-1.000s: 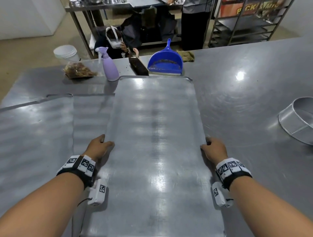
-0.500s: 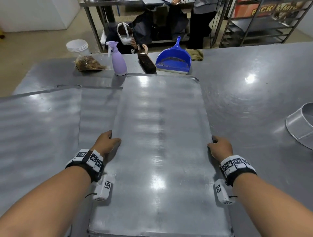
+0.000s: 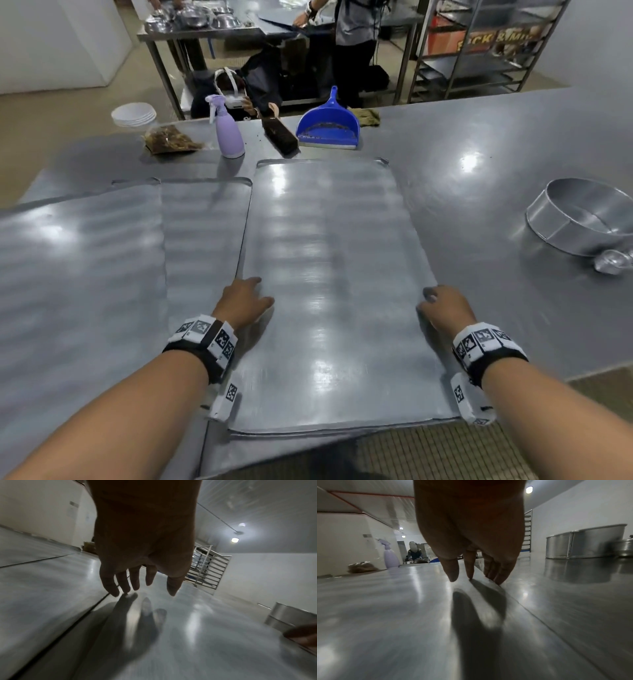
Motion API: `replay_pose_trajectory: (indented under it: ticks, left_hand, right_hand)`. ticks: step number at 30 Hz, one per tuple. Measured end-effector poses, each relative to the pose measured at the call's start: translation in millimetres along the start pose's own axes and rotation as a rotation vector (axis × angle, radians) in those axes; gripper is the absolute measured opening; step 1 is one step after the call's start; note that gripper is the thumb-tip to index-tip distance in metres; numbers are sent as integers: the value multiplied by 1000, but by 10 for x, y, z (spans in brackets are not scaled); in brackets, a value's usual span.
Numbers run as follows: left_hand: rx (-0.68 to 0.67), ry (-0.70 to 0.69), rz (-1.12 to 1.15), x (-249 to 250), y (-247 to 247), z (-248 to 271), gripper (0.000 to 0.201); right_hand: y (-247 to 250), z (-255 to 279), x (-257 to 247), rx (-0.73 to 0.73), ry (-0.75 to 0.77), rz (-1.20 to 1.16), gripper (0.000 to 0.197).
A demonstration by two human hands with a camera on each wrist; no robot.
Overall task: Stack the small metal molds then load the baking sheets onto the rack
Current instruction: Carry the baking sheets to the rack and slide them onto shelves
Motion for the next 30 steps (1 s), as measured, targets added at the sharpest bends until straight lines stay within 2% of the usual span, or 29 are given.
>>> replay_pose_trajectory:
  ticks: [3, 7, 10, 13, 15, 18, 21, 30]
  left_hand:
    - [-40, -126, -59, 76, -218, 386, 54]
    - [-128, -267, -114, 162, -491, 983, 42]
    - [-175, -325, -126, 169, -644, 1360, 48]
    - [-237, -360, -123, 157, -770, 1660, 59]
    - [-214, -394, -149, 115, -836, 1793, 50]
    - [-84, -392, -147, 39, -883, 1917, 25]
    - [-2, -350, -86, 14, -909, 1987, 18]
    - [30, -269, -15, 331, -1230, 2307, 20]
  right_hand:
    - [-105, 426, -28, 5, 45, 43, 30]
    - [-383, 988, -53, -69, 133, 4, 26]
    - [-567, 1384, -101, -117, 216, 7, 27]
    - [-678, 1684, -75, -130, 303, 41, 47]
    - [-717, 1822, -32, -136, 346, 73, 53]
    - [-727, 1933, 58, -106, 364, 80, 36]
    - [-705, 1926, 121, -51, 374, 51, 18]
    - [-526, 1864, 584, -85, 392, 41, 21]
Point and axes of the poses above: each hand's wrist, its own z-axis away from the middle knuckle, its own y-axis out of the back of the hand, x = y × z, the point moved 8 cm from there along -z, towards the middle knuckle, and after that the axes turned 2 degrees about -z, right-handed, at the moved point
